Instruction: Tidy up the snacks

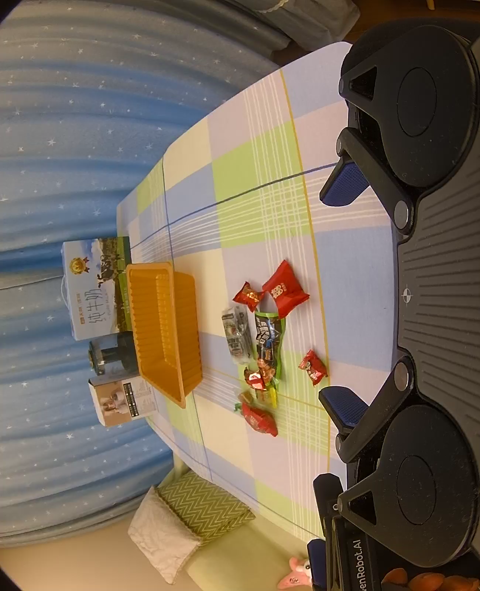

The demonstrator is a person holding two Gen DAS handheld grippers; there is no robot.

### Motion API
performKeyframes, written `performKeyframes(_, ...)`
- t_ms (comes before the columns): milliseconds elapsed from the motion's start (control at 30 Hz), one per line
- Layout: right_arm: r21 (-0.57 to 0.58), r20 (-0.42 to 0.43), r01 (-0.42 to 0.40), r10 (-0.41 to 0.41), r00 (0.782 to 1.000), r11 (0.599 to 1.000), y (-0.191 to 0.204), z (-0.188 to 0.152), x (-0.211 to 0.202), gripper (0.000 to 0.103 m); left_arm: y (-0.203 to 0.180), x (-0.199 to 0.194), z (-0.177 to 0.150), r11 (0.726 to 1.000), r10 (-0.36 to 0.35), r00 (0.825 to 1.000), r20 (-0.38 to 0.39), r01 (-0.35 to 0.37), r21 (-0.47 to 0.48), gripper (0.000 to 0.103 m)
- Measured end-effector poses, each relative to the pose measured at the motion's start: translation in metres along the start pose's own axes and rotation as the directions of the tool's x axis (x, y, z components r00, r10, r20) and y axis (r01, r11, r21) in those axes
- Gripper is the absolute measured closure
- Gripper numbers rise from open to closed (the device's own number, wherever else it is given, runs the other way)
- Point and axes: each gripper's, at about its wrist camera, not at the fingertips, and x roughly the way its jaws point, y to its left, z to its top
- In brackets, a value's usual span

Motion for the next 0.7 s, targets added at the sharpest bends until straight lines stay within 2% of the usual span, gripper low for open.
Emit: performKeyframes(700,0.004,0.0,0.002,-0.002,1.0,1.0,0.0009,0.0007,0.0043,0.0,-0.0024,0.0003,0.0022,1.0,-0.014,1.0,0.0,0.014,0.0,0.0)
